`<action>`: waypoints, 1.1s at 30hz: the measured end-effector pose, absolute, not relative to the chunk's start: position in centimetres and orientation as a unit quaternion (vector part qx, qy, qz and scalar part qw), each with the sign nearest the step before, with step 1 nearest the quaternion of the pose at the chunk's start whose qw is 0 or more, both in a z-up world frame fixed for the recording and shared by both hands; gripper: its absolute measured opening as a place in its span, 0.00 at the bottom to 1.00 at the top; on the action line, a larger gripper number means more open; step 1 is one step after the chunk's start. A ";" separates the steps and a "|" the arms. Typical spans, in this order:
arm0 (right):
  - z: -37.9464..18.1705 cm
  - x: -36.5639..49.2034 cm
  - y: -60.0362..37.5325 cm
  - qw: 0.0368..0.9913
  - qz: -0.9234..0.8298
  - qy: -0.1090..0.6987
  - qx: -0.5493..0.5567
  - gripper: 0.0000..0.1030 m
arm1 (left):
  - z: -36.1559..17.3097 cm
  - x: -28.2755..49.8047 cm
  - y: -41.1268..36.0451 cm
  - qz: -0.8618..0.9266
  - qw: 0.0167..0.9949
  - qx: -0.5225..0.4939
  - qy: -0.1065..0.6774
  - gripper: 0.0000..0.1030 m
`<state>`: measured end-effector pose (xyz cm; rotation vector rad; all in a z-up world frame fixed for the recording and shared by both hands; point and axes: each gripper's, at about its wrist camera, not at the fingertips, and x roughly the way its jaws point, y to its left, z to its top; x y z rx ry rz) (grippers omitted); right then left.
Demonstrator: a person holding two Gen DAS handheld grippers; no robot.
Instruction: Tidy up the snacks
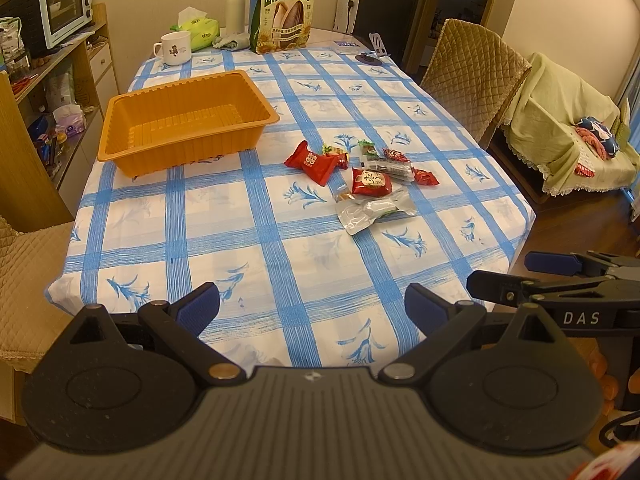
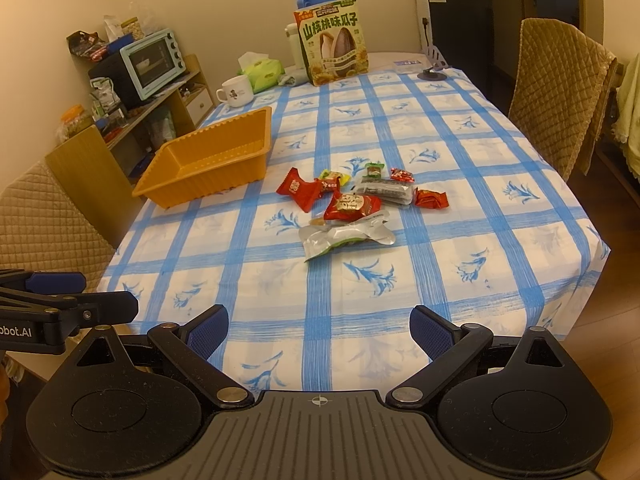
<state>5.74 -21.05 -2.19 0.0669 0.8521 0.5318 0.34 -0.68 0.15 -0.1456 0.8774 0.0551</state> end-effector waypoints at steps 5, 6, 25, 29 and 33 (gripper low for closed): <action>-2.2 5.8 -21.0 0.876 0.255 0.409 0.032 0.94 | 0.2 0.3 -0.7 0.027 0.902 -0.071 0.424 0.96; -2.2 5.8 -21.0 0.876 0.255 0.408 0.032 0.94 | 0.2 0.3 -0.7 0.027 0.902 -0.071 0.424 0.96; -2.2 5.7 -20.9 0.876 0.255 0.408 0.032 0.94 | 0.1 0.3 -0.6 0.027 0.902 -0.072 0.424 0.96; -2.3 5.8 -21.0 0.875 0.256 0.408 0.032 0.94 | 0.5 0.3 -0.8 0.028 0.902 -0.072 0.424 0.96; -2.0 6.2 -21.1 0.875 0.256 0.409 0.032 0.94 | 0.6 0.3 -0.9 0.027 0.902 -0.073 0.424 0.96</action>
